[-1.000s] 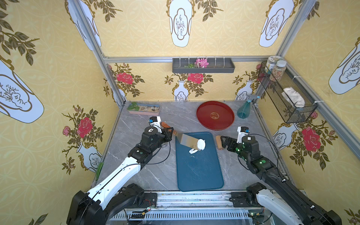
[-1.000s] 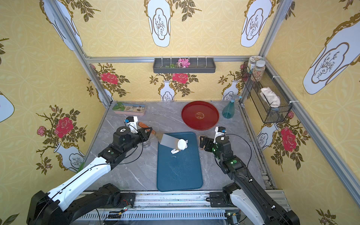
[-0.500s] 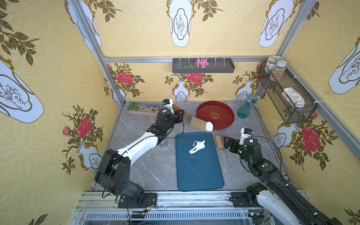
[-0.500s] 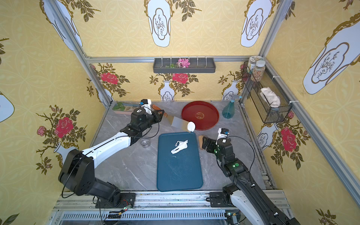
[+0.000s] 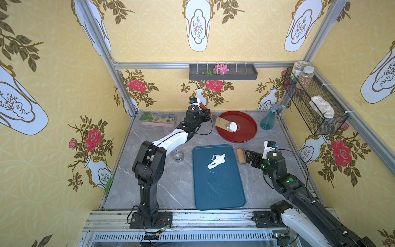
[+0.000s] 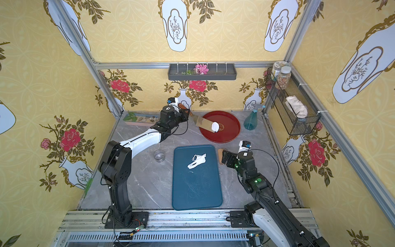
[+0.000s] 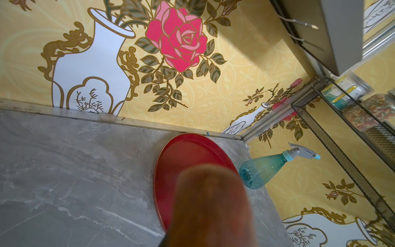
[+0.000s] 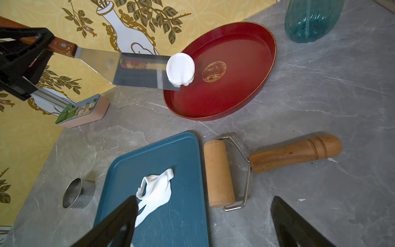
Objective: Roll out the dumpling wrappers from the dough
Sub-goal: Place the dumpling wrapper on the plate.
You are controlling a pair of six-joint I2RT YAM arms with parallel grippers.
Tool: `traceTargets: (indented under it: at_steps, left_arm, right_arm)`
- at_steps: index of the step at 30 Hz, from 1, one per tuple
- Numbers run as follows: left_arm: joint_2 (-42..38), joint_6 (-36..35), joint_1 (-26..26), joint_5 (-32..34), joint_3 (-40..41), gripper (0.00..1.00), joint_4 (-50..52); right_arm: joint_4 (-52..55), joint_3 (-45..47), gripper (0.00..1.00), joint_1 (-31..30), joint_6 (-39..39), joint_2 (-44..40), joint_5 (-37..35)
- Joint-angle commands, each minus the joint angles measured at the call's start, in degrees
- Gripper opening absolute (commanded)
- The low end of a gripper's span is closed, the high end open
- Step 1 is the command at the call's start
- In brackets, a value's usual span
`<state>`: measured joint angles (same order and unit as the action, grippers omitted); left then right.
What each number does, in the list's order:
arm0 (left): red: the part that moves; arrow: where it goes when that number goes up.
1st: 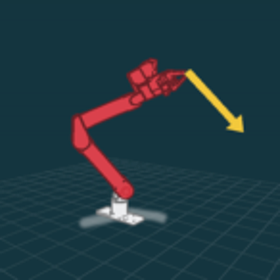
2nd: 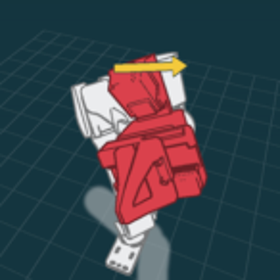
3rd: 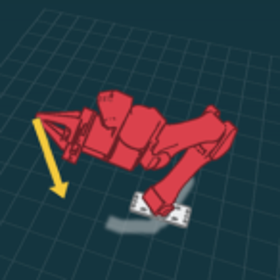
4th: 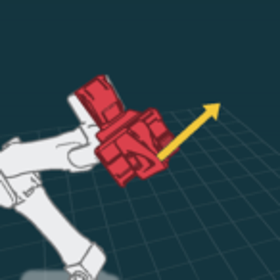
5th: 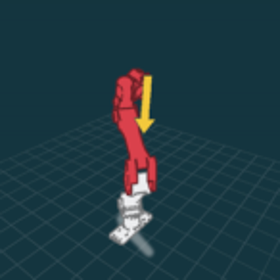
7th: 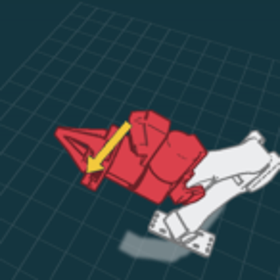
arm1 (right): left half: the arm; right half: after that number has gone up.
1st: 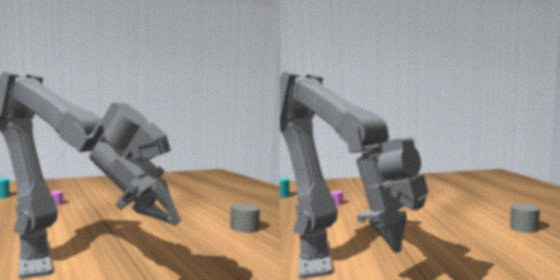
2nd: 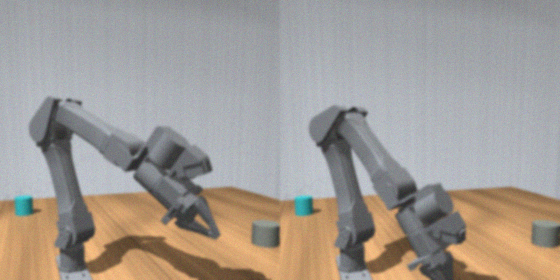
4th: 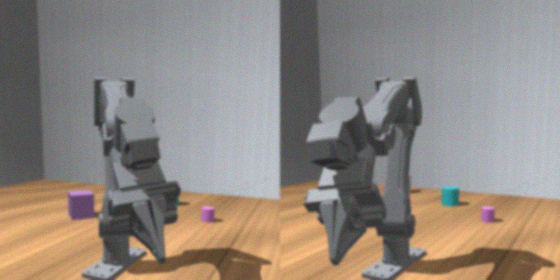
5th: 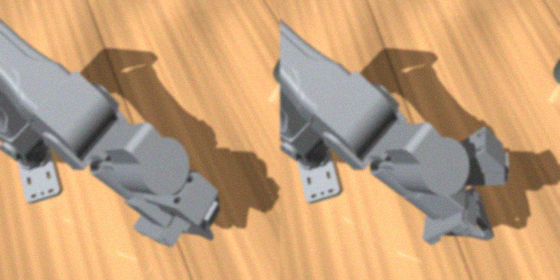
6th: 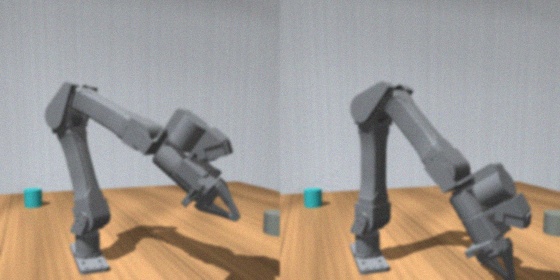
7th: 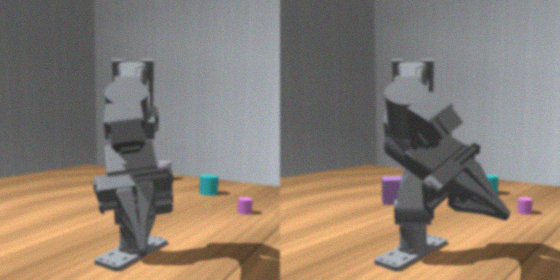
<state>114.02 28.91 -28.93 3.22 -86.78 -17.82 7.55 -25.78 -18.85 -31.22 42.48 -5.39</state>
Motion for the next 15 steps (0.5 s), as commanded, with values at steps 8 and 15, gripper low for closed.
traceTargets:
  at_steps: [8,15]
  left_arm:
    - [9.7,-3.0,-0.3,-0.2,-11.6,0.00,5.6]
    - [14.3,-5.0,-0.4,0.6,-19.2,0.00,12.2]
  right_arm:
    - [-1.2,-0.1,0.97,0.1,0.5,0.2,-0.8]
    - [-1.1,-0.1,0.97,0.1,0.5,0.1,-0.7]
